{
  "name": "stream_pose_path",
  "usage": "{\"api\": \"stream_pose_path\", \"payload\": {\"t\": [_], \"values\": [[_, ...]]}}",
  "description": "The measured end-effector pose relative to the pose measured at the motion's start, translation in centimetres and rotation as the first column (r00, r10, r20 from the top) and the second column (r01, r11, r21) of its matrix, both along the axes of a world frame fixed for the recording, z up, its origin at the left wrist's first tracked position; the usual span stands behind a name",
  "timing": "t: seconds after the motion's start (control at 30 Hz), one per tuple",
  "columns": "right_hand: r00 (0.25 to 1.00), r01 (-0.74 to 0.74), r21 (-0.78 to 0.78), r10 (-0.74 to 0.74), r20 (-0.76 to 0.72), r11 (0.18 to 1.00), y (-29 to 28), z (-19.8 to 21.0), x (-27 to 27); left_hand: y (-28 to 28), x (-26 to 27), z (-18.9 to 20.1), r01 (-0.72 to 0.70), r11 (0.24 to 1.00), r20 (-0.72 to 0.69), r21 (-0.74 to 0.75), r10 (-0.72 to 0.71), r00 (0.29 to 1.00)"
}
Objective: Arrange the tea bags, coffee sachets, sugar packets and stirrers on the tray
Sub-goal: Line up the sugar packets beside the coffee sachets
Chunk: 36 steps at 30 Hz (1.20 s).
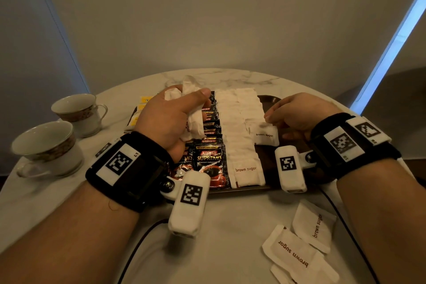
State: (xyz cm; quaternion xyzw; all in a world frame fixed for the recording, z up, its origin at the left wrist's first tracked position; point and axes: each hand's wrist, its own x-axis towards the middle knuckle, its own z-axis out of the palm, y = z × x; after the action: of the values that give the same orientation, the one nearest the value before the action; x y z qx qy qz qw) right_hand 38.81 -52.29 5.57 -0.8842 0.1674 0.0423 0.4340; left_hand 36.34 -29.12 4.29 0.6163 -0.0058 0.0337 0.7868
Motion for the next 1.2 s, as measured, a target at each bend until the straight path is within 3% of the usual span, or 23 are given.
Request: {"api": "stream_pose_path", "payload": {"t": [0.2,0.43,0.77,0.93,1.13,1.2], "values": [[0.993,0.047,0.061,-0.040,-0.115,0.997,-0.5,0.3,-0.2,0.0,0.0,0.0,-0.005,1.000,-0.004,0.005,0.005,1.000],[0.989,0.040,0.085,-0.028,-0.145,0.996,-0.1,0.4,-0.6,0.0,-0.1,0.1,0.002,1.000,-0.001,0.013,-0.002,1.000],[0.994,0.030,0.117,-0.017,-0.107,0.993,-0.2,0.3,-0.4,0.0,-0.1,0.0,0.008,1.000,-0.017,0.014,-0.008,1.000],[0.998,0.062,0.157,-0.062,-0.004,0.986,-0.3,0.3,-0.3,0.0,0.0,0.0,0.005,1.000,-0.023,0.015,-0.005,1.000],[0.992,-0.058,0.289,0.088,-0.093,0.956,0.8,-1.0,-0.2,-0.2,0.1,-0.1,0.012,1.000,-0.053,-0.013,-0.013,0.999],[0.994,-0.077,0.339,0.098,-0.045,0.938,0.8,-0.8,-0.3,-0.3,0.1,-0.1,0.010,0.998,-0.059,-0.062,-0.014,0.998]]}}
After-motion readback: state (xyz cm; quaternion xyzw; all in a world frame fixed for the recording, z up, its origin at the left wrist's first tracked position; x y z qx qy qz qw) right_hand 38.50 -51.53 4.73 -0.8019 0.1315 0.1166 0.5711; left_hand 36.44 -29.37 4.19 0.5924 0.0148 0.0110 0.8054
